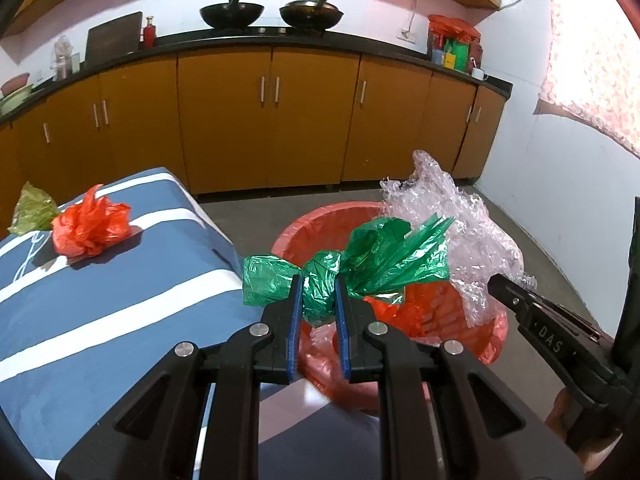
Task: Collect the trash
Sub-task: 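Open both tools over the wastebasket to drop the bubble wrap and green bag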
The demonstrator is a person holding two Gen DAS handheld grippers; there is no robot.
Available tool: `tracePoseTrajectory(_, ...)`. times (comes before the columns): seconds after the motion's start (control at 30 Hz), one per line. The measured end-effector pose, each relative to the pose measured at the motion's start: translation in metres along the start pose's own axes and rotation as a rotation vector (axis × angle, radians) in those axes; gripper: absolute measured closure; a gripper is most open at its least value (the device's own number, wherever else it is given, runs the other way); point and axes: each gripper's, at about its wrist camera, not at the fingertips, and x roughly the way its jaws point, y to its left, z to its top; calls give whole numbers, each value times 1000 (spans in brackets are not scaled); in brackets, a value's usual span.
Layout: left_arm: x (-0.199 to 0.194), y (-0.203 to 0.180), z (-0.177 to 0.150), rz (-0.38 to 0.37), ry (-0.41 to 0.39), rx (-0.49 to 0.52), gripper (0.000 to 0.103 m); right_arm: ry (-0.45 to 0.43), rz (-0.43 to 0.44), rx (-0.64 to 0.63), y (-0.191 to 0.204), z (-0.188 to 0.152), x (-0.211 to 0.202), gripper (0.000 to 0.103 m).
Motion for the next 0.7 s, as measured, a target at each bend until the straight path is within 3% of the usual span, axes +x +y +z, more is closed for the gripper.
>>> tracePoseTrajectory(0.23,20,-11,-1,-32,23,20,87,-3,31,14,-6,9,10,93)
tracePoseTrajectory(0.33,30,-13,-4,-54,56,15,86,0,32,9,-10,7,11,76)
tracePoseTrajectory(0.37,33,-13,-6,-58,66,14,85,0,30,8,-12,7,12,75)
tracePoseTrajectory(0.7,37,-5,-11,-63,96,-4,83,14,3,12,-19,-1,12,75)
